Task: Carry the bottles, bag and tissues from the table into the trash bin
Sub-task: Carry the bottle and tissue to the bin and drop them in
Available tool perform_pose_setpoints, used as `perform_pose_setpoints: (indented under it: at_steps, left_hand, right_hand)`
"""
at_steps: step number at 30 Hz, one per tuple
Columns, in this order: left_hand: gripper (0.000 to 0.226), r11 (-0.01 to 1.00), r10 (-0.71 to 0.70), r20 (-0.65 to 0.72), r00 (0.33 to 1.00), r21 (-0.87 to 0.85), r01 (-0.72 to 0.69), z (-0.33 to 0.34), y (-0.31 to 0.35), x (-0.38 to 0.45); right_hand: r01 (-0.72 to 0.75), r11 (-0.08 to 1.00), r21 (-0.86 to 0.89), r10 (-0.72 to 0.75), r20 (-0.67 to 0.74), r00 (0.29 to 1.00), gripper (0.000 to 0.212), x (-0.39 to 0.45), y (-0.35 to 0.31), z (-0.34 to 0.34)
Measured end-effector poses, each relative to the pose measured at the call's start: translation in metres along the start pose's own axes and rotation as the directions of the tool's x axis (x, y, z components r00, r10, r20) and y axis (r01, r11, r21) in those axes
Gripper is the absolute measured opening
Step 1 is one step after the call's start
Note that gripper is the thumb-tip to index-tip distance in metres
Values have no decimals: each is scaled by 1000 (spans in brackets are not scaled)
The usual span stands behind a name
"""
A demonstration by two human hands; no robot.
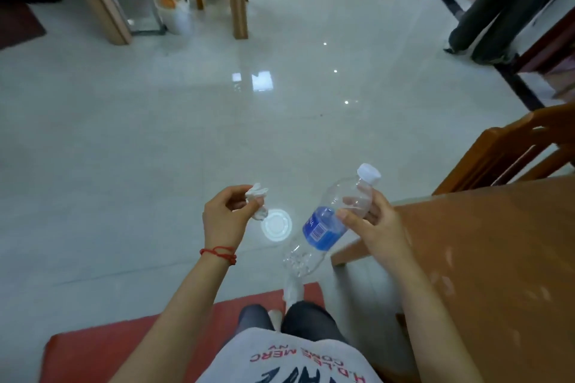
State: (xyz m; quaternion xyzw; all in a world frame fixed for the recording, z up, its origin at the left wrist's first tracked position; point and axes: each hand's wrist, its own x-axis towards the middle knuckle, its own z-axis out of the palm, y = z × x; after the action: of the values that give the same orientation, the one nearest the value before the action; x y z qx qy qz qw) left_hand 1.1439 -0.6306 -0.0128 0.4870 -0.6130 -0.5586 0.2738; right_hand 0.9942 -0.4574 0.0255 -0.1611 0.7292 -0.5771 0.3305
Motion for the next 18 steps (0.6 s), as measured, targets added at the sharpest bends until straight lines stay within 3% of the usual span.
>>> perform_pose_setpoints:
  at_steps: [8, 18]
  left_hand:
    - [21, 999, -43, -127, 991, -35, 39, 8, 15, 52]
    - [24, 999, -28, -143, 989, -42, 22, 50, 44, 133]
  right_hand:
    - [37, 996, -86, -26, 126, 992, 46, 81, -25, 19]
    - [36, 992, -125, -15, 163, 986, 52, 178, -52, 15]
